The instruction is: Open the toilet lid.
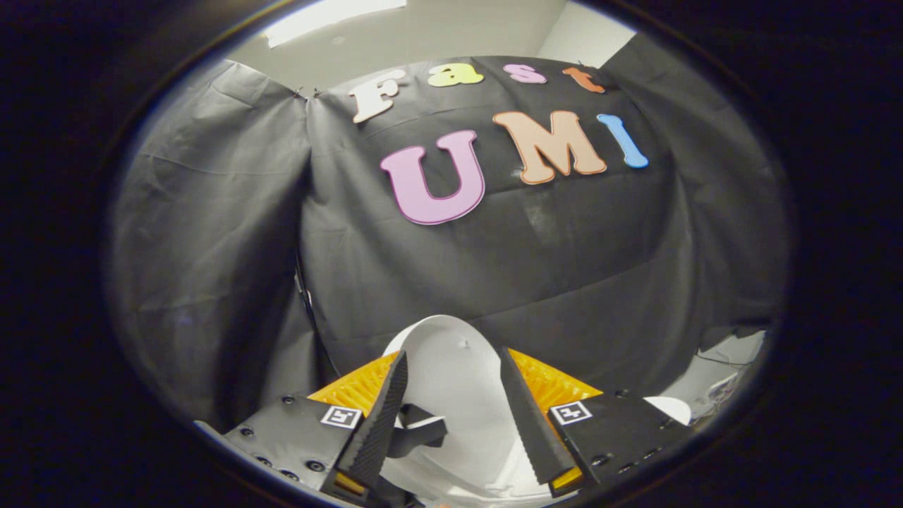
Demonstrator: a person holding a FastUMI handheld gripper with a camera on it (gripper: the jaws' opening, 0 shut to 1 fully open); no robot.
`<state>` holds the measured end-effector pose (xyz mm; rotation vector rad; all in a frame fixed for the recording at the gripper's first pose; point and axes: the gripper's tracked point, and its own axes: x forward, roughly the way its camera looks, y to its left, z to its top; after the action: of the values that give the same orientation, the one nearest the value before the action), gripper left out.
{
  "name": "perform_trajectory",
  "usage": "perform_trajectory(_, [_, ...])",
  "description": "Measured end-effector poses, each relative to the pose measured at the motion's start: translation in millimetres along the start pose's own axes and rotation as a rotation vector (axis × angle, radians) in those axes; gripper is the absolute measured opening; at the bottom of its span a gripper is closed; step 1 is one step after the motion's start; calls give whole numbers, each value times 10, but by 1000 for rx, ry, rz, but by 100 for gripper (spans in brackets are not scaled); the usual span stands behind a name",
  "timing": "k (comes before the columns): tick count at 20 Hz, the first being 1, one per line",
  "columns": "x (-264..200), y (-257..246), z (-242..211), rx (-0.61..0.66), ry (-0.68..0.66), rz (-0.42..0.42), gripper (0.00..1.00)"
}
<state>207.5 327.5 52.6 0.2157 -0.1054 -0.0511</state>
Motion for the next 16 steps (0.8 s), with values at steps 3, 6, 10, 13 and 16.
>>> perform_trajectory(3, [-105,-392,120,-52,7,-38,82])
perform_trajectory(6, [-183,-730,295,-80,-5,-48,82])
perform_trajectory(10, [-323,-1244,435,-123,9,-66,82])
perform_trajectory(13, [-444,-1523,497,-153,19,-57,82])
perform_trajectory(16, [-536,-1745,572,-170,13,-27,82])
